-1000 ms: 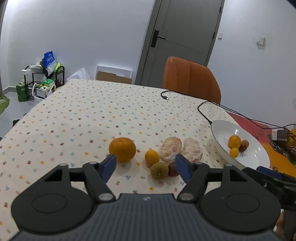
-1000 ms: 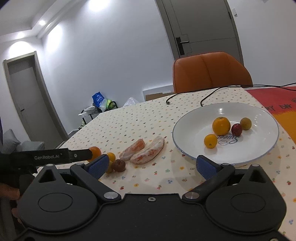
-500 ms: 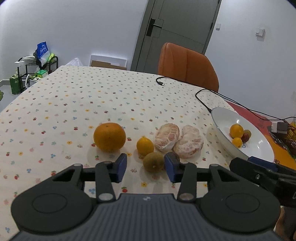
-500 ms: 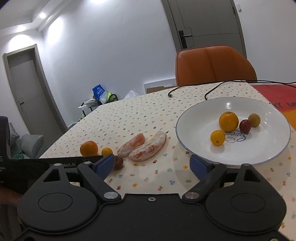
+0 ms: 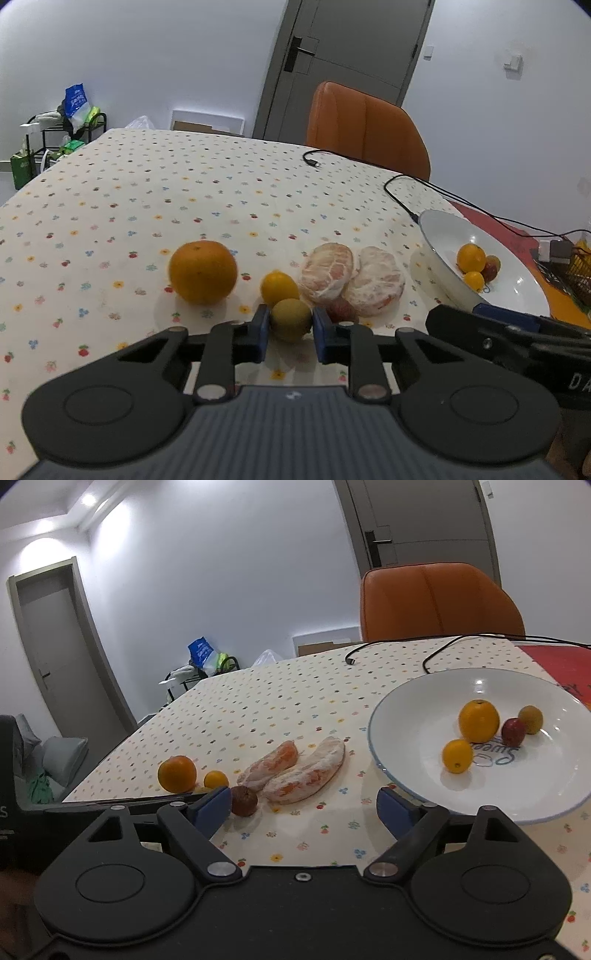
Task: Organize fruits
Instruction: 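Grasp another small olive-green fruit with the left tool while the right tool reaches the peeled pomelo segments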
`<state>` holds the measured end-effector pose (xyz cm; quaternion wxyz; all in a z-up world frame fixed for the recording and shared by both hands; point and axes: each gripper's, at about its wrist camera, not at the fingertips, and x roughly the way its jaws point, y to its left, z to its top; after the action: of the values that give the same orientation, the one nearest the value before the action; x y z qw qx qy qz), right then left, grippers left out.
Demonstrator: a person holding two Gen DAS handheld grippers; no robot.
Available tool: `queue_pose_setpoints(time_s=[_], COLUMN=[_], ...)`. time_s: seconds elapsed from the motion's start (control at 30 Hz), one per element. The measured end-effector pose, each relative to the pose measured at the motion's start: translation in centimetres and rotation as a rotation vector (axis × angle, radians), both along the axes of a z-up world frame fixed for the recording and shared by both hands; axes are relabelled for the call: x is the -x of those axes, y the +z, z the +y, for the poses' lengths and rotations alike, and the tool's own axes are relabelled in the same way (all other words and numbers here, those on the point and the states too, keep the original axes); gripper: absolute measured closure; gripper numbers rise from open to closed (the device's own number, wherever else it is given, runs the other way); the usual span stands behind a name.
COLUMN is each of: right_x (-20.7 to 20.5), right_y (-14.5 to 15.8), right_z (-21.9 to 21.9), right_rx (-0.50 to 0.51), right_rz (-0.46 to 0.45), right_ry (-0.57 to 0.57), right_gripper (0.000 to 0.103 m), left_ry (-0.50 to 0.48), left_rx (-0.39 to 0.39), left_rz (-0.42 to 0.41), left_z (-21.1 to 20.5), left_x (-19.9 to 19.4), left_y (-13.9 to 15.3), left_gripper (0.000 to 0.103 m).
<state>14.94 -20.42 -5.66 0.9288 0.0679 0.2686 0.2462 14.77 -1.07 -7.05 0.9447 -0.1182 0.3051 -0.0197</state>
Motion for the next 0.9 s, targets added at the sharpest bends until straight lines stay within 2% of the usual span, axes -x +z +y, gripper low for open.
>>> queue_pose_setpoints(time_s=[0.13, 0.37, 0.57, 0.9], right_x=[-0.4, -2.0, -3.1, -4.1], right_y=[0.0, -0.6, -1.2, -1.5], right_z=[1.1, 3.0, 4.2, 6.0], right_rx=[0.018, 0.076, 0.115, 0.194], right_rz=[0.002, 0.028, 0.034, 0.019], right_ry=[0.016, 0.009, 0.006, 0.002], right_gripper=[0.02, 0.031, 0.047, 0.045], left_ry=[0.025, 0.032, 0.031, 0.044], left_rx=[0.008, 0.024, 0.051, 0.063], left_rz=[0.0, -0.006, -0.003, -0.006], left_z=[1.2, 2.5, 3.2, 3.9], left_x=[0.2, 0.5, 0.7, 1.0], left_y=[0.1, 0.4, 0.4, 0.3], left_gripper=[0.08, 0.08, 0.08, 0.08])
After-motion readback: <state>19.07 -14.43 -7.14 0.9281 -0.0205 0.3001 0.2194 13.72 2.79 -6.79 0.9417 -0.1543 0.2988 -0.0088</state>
